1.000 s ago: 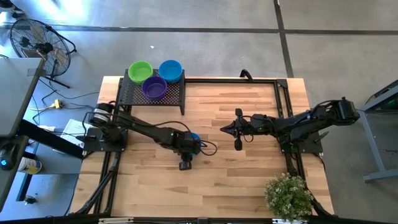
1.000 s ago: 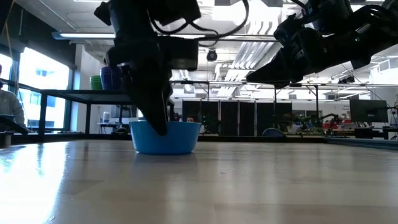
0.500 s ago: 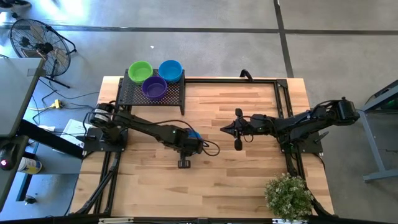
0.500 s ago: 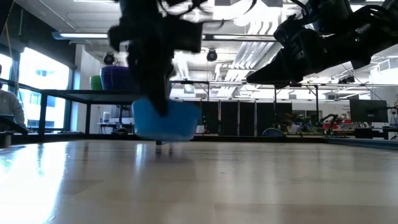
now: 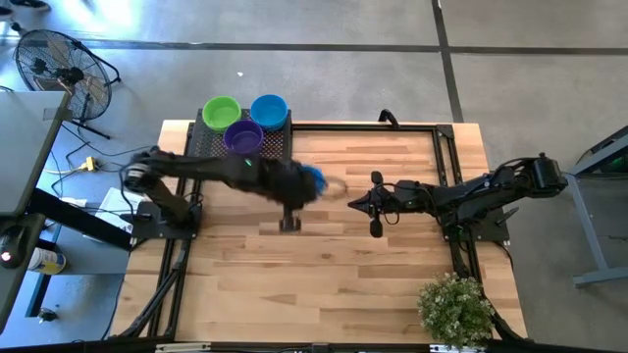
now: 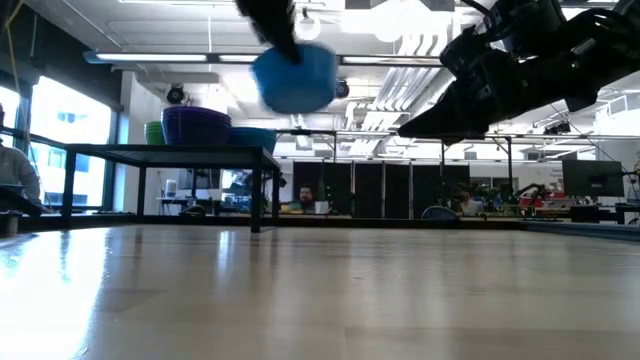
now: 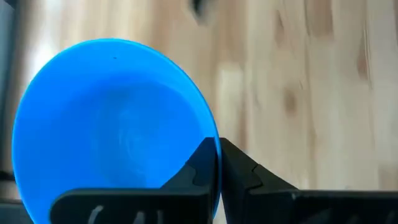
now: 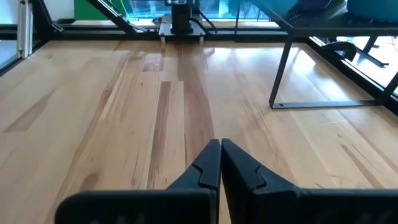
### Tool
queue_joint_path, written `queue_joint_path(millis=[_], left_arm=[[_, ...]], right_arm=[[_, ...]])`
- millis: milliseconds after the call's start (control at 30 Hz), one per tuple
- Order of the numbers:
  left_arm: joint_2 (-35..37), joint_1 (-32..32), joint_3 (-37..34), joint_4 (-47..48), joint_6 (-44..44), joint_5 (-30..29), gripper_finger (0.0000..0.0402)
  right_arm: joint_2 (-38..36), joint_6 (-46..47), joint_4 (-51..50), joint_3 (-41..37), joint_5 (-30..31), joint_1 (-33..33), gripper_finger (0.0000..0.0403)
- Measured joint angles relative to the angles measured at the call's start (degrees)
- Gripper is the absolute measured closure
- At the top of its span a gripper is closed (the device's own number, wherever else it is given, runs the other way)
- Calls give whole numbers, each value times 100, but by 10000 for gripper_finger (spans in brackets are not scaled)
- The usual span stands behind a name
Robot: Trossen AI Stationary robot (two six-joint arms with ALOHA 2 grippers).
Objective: Pick & Place Mini bowls
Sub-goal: Stack the blue bowl on top of the blue bowl on the shelf
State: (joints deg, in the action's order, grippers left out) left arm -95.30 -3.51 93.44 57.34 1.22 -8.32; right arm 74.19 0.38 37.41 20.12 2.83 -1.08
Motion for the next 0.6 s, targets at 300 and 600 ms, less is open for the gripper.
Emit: queue_joint_path(millis=[300,600], left_arm=[[388,1693,823,698,-604,-451,400],[310,3776,1088,743,-1078,296,401]], right_arm=[[2,-22,-29,0,20,0,402],[2,-30,-22,-2,27,0,402]])
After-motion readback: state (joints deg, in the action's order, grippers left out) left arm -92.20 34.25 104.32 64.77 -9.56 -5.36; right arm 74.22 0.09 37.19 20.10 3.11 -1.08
